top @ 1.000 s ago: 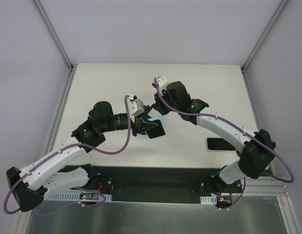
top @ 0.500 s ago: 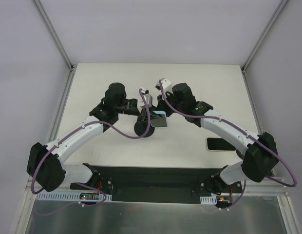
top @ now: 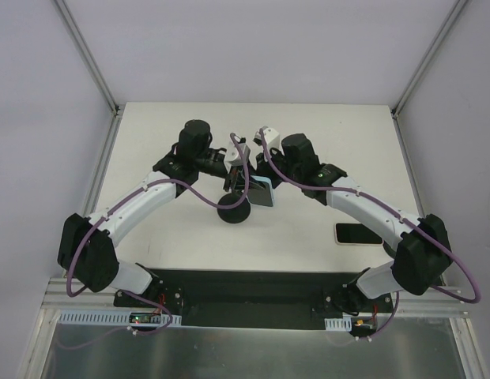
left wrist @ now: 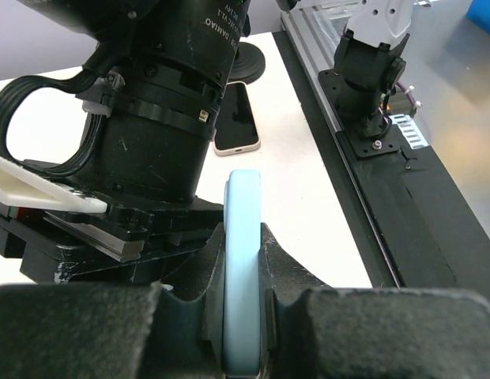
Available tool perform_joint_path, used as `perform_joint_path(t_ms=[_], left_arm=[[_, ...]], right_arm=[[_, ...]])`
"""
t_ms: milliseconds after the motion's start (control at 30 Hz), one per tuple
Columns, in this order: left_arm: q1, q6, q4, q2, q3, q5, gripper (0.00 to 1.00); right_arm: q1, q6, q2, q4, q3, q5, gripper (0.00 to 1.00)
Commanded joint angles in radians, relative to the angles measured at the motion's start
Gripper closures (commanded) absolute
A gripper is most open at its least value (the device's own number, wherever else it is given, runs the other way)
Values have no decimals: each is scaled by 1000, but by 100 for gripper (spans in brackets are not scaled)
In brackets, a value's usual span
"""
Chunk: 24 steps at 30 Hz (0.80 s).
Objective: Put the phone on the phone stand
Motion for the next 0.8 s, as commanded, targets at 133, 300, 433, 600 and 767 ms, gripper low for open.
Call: perform_joint_path(t_ms=[133, 300, 433, 600, 767], left_arm=[[35, 107, 23, 23, 53, 22, 100], [62, 109, 15, 30, 50, 15, 100], [69, 152, 4, 10, 15, -28, 100], [72, 158, -13, 26, 35, -25, 100], [93, 199, -72, 43, 67, -7, 100]], right_arm=[[11, 28, -35, 51, -7, -95, 99], [11, 22, -42, 57, -15, -86, 99], [9, 20, -48, 62, -21, -75, 99], [11, 15, -45, 63, -21, -106, 99], [9, -34, -52, 51, -22, -147, 99]])
